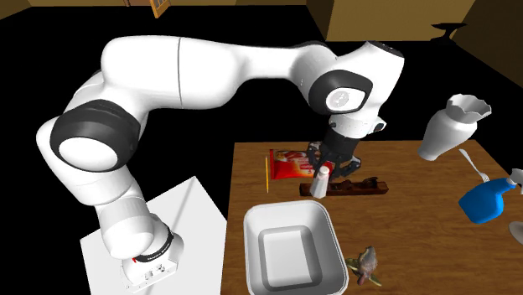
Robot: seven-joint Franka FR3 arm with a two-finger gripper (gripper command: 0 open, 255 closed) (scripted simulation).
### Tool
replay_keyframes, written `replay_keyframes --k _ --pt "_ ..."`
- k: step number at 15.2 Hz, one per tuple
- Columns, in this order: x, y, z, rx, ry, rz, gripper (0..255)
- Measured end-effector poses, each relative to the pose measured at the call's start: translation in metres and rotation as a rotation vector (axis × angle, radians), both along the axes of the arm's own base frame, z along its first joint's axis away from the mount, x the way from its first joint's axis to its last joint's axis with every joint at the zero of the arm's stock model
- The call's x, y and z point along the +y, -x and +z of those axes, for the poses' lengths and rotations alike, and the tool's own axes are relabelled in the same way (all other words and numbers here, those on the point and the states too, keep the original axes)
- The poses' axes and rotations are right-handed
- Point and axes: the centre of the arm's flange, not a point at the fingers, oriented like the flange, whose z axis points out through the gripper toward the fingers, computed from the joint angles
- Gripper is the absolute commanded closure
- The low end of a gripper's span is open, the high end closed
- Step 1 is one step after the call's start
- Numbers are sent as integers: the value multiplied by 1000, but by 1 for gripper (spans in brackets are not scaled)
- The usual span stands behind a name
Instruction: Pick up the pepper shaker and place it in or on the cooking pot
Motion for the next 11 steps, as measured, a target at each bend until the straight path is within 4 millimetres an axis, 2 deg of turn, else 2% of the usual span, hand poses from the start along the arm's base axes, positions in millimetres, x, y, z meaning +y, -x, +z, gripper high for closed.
replay_keyframes --k 6,8,11 --pt "-1 1 28 0 0 0 255" --pt "-8 14 34 0 0 0 255" --pt "-28 43 39 0 0 -1 255"
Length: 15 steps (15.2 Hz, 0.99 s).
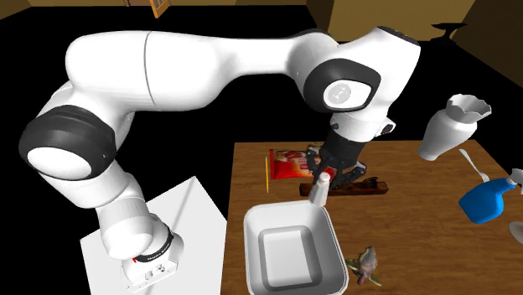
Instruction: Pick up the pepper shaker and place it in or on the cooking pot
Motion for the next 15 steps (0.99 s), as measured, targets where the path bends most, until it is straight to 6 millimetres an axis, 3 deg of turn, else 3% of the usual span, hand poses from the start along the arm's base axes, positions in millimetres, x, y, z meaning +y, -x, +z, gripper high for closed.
replay_keyframes --k 13,15 --pt "-95 143 28 0 1 -3 255" --pt "-103 158 24 0 0 -2 255"
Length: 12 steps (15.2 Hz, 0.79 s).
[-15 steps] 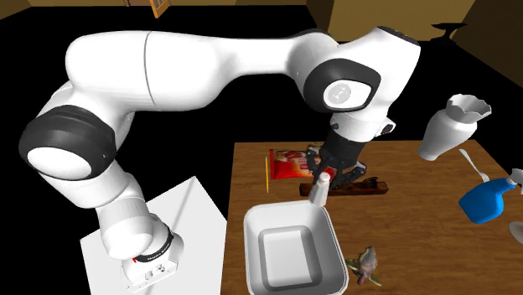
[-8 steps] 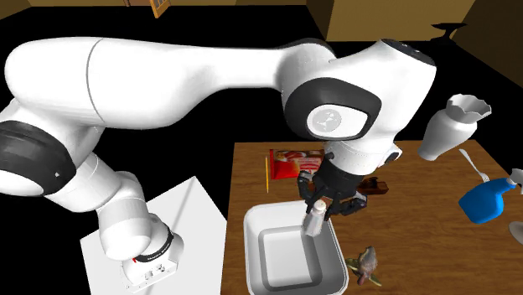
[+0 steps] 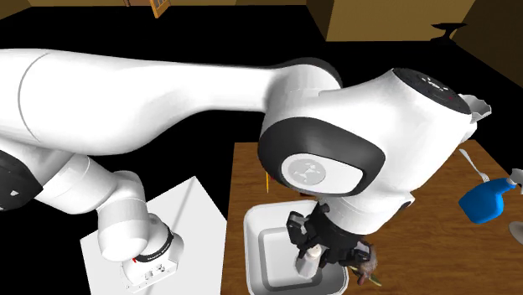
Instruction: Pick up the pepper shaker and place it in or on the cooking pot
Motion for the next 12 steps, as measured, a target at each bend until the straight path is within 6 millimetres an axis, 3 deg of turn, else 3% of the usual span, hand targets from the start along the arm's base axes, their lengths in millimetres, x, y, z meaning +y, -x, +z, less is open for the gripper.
replay_keyframes --k 12 --pt "0 6 -61 1 -1 2 255"
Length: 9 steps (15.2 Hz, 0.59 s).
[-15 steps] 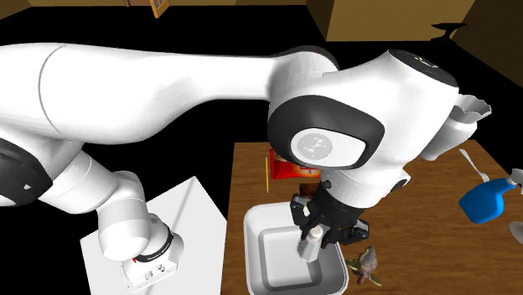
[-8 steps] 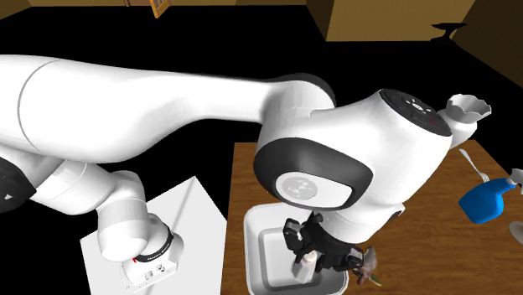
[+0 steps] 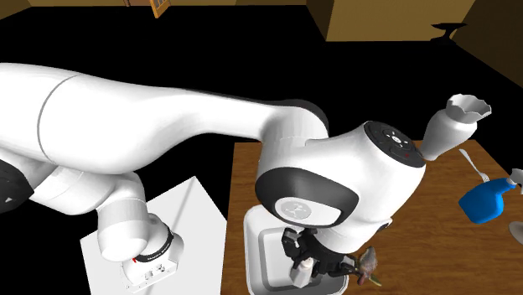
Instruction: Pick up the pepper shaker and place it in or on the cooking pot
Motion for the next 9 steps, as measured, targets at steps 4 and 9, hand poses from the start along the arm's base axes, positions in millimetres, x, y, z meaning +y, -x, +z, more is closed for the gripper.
replay_keyframes --k 4,9 --pt "-1 0 -22 0 0 0 255" --pt "0 0 -39 0 0 0 255"
